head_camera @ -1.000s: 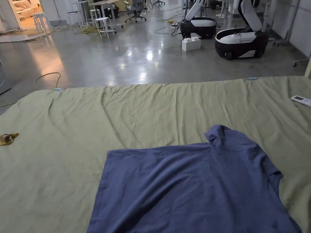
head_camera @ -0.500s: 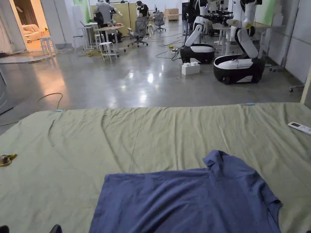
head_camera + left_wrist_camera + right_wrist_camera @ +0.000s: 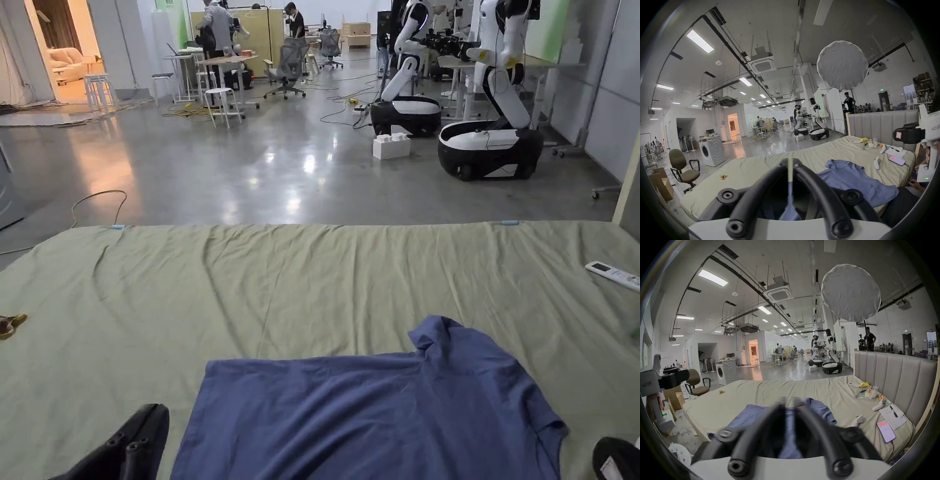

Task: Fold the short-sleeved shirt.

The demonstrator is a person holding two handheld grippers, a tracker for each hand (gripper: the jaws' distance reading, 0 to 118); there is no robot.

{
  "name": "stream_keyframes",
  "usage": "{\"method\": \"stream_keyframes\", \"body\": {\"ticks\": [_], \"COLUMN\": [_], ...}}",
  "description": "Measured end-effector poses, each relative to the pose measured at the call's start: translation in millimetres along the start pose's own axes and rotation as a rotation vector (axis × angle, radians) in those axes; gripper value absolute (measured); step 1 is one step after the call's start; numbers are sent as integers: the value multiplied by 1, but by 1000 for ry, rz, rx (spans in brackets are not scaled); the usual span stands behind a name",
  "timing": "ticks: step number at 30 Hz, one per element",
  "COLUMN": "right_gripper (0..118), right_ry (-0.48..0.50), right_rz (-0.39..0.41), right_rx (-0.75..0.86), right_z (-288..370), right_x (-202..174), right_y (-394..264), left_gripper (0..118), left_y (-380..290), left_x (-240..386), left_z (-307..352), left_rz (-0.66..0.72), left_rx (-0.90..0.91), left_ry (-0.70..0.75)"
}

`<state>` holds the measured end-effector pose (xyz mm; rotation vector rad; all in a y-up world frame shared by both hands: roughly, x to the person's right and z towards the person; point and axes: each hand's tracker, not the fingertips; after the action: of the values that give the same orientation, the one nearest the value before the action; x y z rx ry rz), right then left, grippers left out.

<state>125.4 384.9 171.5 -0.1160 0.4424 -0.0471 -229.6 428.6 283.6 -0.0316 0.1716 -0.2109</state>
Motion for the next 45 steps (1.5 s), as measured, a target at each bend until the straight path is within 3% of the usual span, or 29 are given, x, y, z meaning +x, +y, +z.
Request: {"method": "stream_keyframes", "body": {"ticks": [2, 3, 4, 5, 8, 17, 21, 24, 27, 28, 39, 42, 43, 44, 45], "right_gripper": [1, 0, 0, 0, 0, 0, 0, 0, 0, 0, 0, 0, 0, 0, 0], "right_ry": [-23, -35, -41, -35, -41, -48, -49, -54, -58, -61, -90, -95, -97, -103, -109], "right_rz": [66, -6, -18, 14, -20, -21, -46, -72, -84, -81, -87, -95, -98, -98, -96], "right_rx": [67, -15, -12, 35, 29, 5, -41, -67, -96, -105, -156, -161, -164, -169, -176], "right_z": [1, -1, -1, 0, 0, 3, 3, 4, 3, 2, -5, -1, 0, 1, 4], "right_x": [-2, 1, 3, 1, 7, 8, 10, 13, 14, 15, 13, 13, 14, 14, 16], "right_y": [5, 0, -1, 3, 5, 5, -5, -13, -16, -17, -20, -22, -22, -23, -25], "left_gripper": [1, 1, 1, 1, 1, 1, 4, 28, 72, 79, 74, 42, 22, 13, 11], "left_y": [-1, 0, -1, -1, -3, -30, -88, -148, -196, -212, -276, -284, -285, -286, -286], "left_x": [0, 1, 0, -1, -7, -45, -90, -110, -114, -115, -126, -122, -120, -116, -109], "left_z": [0, 0, 0, -1, -3, -12, -28, -38, -46, -49, -83, -91, -94, -97, -99], "left_rz": [2, -5, -7, -6, 20, 90, 276, 310, 276, 269, 343, 310, 308, 302, 283], "left_rx": [-12, -18, -22, -26, -47, -164, -327, -485, -633, -672, -814, -828, -843, -862, -886], "left_ry": [-16, -6, -3, -8, -9, 58, 29, -2, -32, -45, -123, -138, -149, -156, -172]}}
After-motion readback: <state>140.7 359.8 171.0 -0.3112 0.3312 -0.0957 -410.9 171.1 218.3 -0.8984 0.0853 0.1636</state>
